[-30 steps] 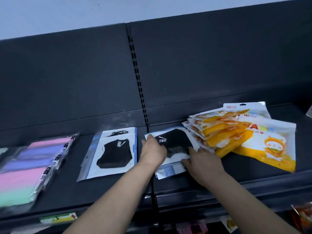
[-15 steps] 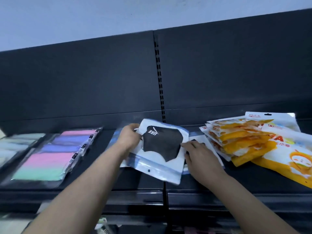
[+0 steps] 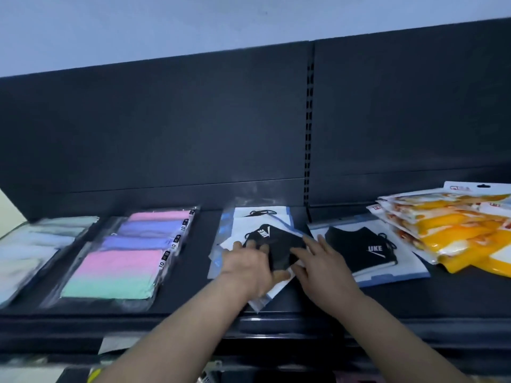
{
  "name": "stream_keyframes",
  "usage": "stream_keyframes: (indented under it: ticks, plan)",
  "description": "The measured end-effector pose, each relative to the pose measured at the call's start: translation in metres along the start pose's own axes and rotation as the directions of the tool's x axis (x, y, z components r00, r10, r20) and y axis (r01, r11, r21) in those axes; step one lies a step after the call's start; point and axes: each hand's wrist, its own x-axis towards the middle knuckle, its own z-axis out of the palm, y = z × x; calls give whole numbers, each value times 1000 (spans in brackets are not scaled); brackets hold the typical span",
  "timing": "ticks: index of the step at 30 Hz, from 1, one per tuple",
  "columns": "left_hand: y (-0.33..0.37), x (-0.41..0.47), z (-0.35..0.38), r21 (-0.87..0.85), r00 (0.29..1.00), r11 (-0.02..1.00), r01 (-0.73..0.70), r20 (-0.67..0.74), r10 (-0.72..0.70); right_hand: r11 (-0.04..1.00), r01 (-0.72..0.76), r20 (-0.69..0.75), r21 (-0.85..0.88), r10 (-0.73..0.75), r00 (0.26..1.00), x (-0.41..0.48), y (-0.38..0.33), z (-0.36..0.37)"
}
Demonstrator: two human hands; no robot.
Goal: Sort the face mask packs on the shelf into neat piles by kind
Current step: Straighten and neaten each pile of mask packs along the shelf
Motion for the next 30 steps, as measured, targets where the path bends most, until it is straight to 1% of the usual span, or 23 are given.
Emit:
stream_keyframes:
  ticks: [1, 2, 4, 6, 7, 8, 10, 11, 13, 15, 18, 22, 25, 27, 28, 30]
  plan:
    - [-9, 0, 1, 14, 999, 998, -55, 4, 55, 999, -46, 41, -18, 47, 998, 0, -3, 3]
    - [-20, 1, 2, 17, 993, 994, -112, 29, 111, 996, -77, 48, -33, 78, 996, -1, -5, 6]
    - [-45, 3, -1, -11, 973, 978, -207, 103, 207, 992, -96, -41, -81, 93, 995, -3, -12, 9]
    - [-59, 2, -4, -55, 953, 966, -252, 156, 258, 984, -115, -112, -135, 100, 989, -6, -21, 8]
    - [-61, 0, -5, -82, 948, 962, -261, 166, 272, 984, -113, -114, -135, 98, 989, -6, -26, 9]
    - [-62, 0, -5, -105, 946, 958, -266, 165, 281, 989, -107, -85, -104, 99, 992, -6, -32, 11]
    - [-61, -1, -3, -89, 954, 964, -253, 141, 263, 992, -119, 17, -29, 120, 993, -5, -41, 15]
    - [-62, -2, -1, -78, 960, 967, -244, 121, 252, 991, -127, 47, -33, 129, 991, -4, -45, 17]
    - [-65, 0, 7, -126, 956, 959, -253, 117, 268, 988, -148, 50, -44, 150, 987, -2, -51, 19]
    - [-69, 3, 14, -170, 944, 945, -280, 129, 303, 981, -191, 62, -11, 192, 979, -1, -54, 20]
    - [-73, 11, 18, -159, 941, 939, -306, 102, 324, 972, -232, 59, 34, 230, 971, 3, -59, 24]
    - [-73, 17, 14, -173, 938, 937, -302, 120, 325, 969, -229, 21, 93, 228, 973, 1, -58, 22]
    - [-74, 15, 10, -188, 936, 935, -299, 133, 326, 968, -250, -94, 15, 250, 964, -7, -40, 13]
    - [-69, 11, 5, -224, 946, 937, -267, 124, 300, 938, -339, -83, -69, 334, 939, -13, -17, 4]
    - [-62, 9, 1, -252, 955, 934, -255, 84, 284, 914, -392, -49, -106, 389, 920, -16, -3, -1]
    - [-39, 5, -7, -319, 957, 902, -290, -71, 282, 875, -458, 21, -156, 466, 885, -20, 20, -10]
